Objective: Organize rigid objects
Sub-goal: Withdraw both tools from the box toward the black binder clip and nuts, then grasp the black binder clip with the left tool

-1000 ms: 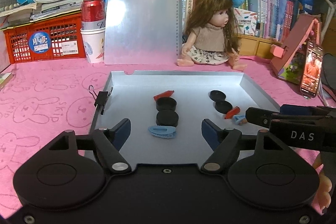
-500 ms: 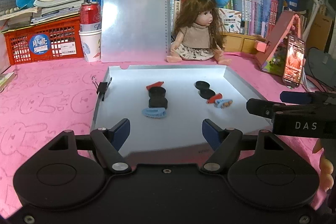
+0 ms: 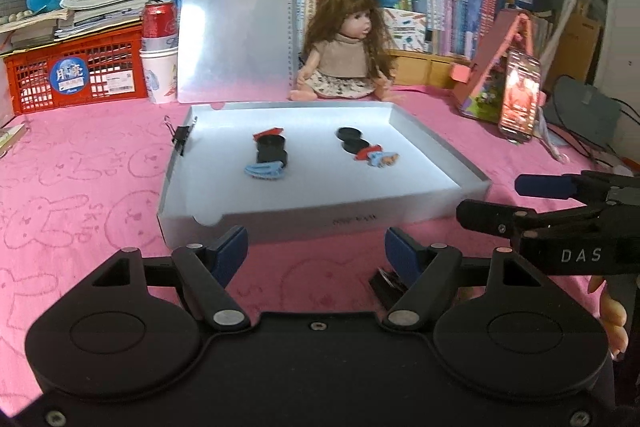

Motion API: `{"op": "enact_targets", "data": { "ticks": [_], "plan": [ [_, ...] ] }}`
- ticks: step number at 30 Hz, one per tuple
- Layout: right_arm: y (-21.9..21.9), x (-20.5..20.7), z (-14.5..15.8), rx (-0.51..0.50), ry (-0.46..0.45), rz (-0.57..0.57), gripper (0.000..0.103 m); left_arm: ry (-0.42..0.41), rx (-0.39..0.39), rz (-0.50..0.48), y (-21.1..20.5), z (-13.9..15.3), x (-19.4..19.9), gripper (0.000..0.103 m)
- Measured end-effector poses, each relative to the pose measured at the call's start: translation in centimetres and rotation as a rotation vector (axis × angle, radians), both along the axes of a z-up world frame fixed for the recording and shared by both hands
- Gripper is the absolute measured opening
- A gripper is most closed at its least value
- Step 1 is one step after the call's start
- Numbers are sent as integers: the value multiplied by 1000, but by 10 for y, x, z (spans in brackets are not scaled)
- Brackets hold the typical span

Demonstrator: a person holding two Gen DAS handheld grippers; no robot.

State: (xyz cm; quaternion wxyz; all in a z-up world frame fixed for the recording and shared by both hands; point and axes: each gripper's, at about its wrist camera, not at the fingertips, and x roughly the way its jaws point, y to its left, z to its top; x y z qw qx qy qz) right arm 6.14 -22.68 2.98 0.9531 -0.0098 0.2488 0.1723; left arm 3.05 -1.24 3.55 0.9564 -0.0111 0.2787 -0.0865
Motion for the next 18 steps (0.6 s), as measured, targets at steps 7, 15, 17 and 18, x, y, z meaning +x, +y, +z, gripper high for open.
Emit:
{"op": "enact_targets", "data": {
  "ticks": [7, 15, 17, 18],
  "plan": [
    [1, -28, -8, -50, -27, 82, 95, 24, 3, -42, -5, -7, -11, 64],
    [14, -42, -21, -65, -11, 170, 86, 47, -11, -108, -14, -13, -14, 50],
    [17, -42, -23, -63, 0, 182, 83, 51, -14, -118, -16, -15, -11, 40],
    [18, -41, -24, -60, 4, 184, 80, 58, -13, -120, -18, -15, -8, 39]
  ]
}}
